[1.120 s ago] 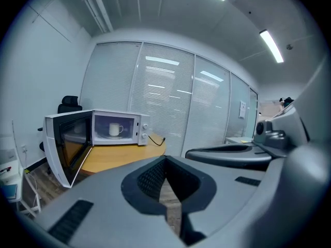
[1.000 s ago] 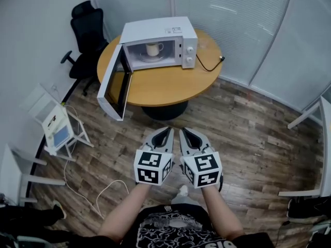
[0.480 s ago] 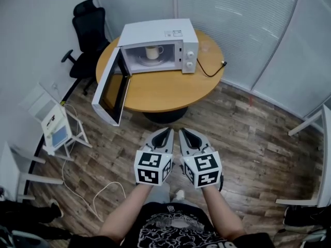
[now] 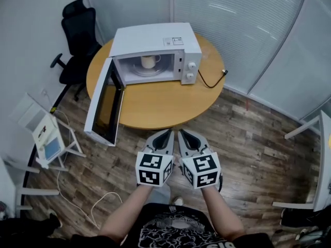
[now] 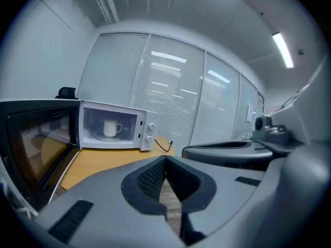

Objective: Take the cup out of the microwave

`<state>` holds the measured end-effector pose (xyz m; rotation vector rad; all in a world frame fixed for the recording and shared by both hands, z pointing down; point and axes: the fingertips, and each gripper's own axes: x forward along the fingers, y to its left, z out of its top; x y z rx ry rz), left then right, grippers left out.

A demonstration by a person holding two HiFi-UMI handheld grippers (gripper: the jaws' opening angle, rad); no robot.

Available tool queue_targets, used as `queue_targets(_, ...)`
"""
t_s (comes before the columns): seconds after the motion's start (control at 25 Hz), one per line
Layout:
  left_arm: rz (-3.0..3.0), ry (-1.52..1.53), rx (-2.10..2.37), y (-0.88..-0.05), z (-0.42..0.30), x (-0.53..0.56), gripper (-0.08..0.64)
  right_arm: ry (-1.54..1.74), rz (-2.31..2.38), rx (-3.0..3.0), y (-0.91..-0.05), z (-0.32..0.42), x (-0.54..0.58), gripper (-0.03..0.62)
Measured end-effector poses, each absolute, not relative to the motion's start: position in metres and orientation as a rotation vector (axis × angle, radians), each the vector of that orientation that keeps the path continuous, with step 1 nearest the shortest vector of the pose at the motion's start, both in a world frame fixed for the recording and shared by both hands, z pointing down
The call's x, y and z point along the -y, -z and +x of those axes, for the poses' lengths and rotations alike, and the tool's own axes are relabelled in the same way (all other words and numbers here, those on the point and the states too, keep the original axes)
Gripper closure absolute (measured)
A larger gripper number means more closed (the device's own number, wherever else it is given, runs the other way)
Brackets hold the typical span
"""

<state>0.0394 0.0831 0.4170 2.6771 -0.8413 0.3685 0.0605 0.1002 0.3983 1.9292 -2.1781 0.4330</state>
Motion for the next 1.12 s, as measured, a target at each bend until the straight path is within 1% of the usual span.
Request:
queue_targets(0.48, 2.653, -0.315, 0.795, -0.413, 0.04, 0.034, 0.551, -0.431, 1.92, 2.126, -0.394, 0.055, 0.01, 0.577)
queue_targets(0.72, 2.638, -0.277, 0.782, -0.414, 0.037, 0.07, 0.551, -0.414, 1.917, 2.112, -0.39, 0.051, 0.046, 0.577)
queue_targets(1.12, 2.617, -0.239, 0.881, -0.416, 0.042, 0.118, 0.551, -0.384, 1.869, 2.168, -0.389, 0.059, 0.092, 0.577)
